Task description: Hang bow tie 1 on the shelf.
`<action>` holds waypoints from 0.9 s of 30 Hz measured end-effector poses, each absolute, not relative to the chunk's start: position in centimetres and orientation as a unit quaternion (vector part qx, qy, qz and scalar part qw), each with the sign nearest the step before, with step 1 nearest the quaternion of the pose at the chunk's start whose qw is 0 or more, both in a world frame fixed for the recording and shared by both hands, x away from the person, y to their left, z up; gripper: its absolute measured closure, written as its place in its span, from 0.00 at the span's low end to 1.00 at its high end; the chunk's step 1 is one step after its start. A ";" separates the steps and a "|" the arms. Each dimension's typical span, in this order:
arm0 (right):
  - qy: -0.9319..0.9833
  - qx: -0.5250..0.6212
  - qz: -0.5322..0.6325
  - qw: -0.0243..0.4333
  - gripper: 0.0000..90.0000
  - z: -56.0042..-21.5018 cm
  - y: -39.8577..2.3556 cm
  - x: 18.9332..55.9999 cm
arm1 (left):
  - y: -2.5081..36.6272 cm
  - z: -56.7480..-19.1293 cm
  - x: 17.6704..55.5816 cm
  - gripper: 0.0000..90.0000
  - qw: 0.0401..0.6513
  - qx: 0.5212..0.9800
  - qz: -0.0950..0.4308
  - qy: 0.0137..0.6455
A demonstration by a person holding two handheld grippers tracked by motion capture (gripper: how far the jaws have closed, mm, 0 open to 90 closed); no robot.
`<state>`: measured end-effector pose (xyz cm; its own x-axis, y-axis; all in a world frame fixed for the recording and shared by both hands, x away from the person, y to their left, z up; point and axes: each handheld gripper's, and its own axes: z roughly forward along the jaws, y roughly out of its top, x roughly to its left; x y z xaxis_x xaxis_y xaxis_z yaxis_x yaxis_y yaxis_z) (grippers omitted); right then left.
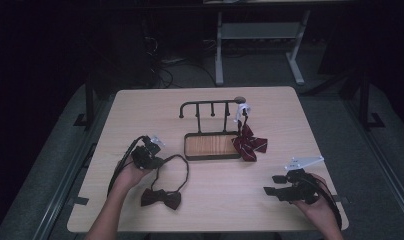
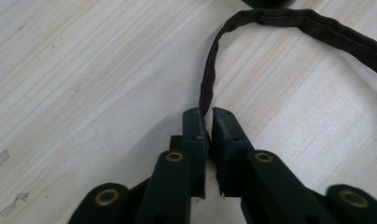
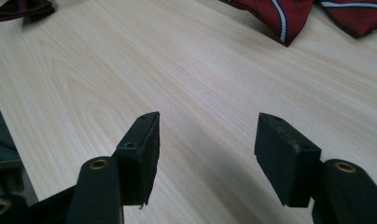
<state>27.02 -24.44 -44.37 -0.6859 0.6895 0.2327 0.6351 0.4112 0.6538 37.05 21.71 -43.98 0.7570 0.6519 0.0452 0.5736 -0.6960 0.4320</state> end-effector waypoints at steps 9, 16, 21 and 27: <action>0.835 0.400 0.377 0.030 0.45 -44.5 -24.9 27.1 | 21.7 -44.1 37.1 1.00 0.198 0.919 0.085 0.330; 0.833 0.406 0.374 0.025 0.45 -44.6 -24.8 27.1 | 21.8 -43.3 36.4 1.00 0.206 0.919 0.080 0.326; 0.833 0.408 0.373 0.021 0.45 -44.7 -24.7 27.2 | 21.8 -41.8 35.9 1.00 0.221 0.918 0.087 0.318; 0.833 0.406 0.374 0.022 0.45 -44.9 -24.7 27.3 | 21.8 -40.4 35.3 1.00 0.222 0.921 0.099 0.305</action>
<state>27.25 -24.71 -44.92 -0.6689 0.6938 0.2670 0.6607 0.3902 0.6413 35.32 21.81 -40.37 0.7939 0.6062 0.0474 0.5177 -0.7148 0.4701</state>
